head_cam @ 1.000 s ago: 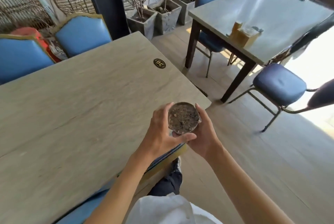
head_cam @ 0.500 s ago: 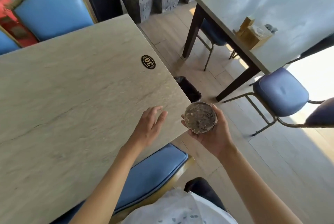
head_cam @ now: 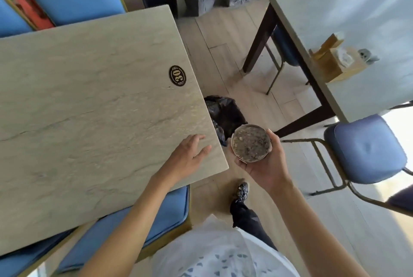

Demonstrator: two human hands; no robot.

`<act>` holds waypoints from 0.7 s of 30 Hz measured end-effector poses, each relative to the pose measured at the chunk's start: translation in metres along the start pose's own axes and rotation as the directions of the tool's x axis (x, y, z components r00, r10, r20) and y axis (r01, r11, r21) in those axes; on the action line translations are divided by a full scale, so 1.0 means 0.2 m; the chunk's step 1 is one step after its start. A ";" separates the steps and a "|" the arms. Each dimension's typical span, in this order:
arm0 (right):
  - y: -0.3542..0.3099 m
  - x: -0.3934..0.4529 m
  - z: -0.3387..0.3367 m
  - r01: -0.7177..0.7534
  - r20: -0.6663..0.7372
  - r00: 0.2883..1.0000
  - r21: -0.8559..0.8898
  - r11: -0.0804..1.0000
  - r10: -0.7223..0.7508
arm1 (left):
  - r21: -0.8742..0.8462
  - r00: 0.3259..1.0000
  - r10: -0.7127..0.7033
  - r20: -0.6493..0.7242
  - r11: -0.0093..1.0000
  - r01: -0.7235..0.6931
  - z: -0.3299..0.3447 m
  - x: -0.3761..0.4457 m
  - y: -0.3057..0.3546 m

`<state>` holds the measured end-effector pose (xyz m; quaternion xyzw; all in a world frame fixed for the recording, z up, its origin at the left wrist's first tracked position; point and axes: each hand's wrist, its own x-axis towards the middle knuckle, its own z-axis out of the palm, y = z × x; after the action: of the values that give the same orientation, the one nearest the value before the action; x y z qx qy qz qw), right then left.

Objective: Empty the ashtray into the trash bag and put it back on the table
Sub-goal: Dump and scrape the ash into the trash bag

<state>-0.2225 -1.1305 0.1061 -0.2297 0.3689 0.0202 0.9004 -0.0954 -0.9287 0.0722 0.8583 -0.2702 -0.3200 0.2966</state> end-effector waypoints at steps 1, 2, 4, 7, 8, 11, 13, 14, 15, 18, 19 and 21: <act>-0.08 0.01 -0.05 -0.010 0.003 1.000 0.002 1.000 0.010 | 0.001 1.000 -0.016 -0.010 1.000 0.016 0.05 0.04 0.06; -0.16 0.03 -0.12 -0.016 -0.003 1.000 -0.002 1.000 0.016 | -0.006 0.999 -0.034 -0.019 0.999 0.034 0.09 0.07 0.11; -0.31 0.07 -0.25 -0.025 -0.018 1.000 -0.025 0.999 0.024 | -0.040 0.997 -0.071 -0.043 0.997 0.069 0.19 0.13 0.21; -0.52 0.13 -0.39 -0.063 -0.016 0.998 -0.102 0.993 0.062 | -0.085 0.990 -0.118 -0.078 0.990 0.112 0.32 0.20 0.33; -0.58 0.15 -0.42 -0.071 -0.022 0.997 -0.126 0.989 0.069 | -0.092 0.987 -0.133 -0.087 0.988 0.125 0.35 0.23 0.36; -0.71 0.25 -0.50 -0.088 -0.014 0.996 -0.141 0.986 0.087 | -0.102 0.983 -0.169 -0.073 0.982 0.161 0.44 0.32 0.42; -0.77 0.34 -0.54 -0.109 -0.017 0.994 -0.157 0.982 0.107 | -0.097 0.981 -0.186 -0.050 0.979 0.181 0.48 0.40 0.44; -0.80 0.38 -0.56 -0.124 -0.027 0.992 -0.157 0.980 0.121 | -0.097 0.979 -0.199 -0.039 0.976 0.194 0.49 0.44 0.44; -0.82 0.43 -0.57 -0.140 -0.043 0.990 -0.154 0.978 0.135 | -0.100 0.976 -0.214 -0.027 0.972 0.210 0.50 0.49 0.45; -0.86 0.57 -0.58 -0.174 -0.088 0.983 -0.132 0.976 0.163 | -0.114 0.971 -0.239 0.015 0.964 0.239 0.52 0.64 0.44; -0.88 0.62 -0.58 -0.188 -0.099 0.980 -0.133 0.973 0.175 | -0.115 0.969 -0.244 0.031 0.963 0.246 0.52 0.69 0.43; -0.91 0.72 -0.59 -0.216 -0.115 0.973 -0.136 0.967 0.201 | -0.109 0.963 -0.261 0.066 0.957 0.267 0.53 0.79 0.39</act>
<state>-0.1576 -1.3626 0.0093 -0.2561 0.4331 0.1306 0.8543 -0.0893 -1.1200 -0.0013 0.8594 -0.1415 -0.3939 0.2937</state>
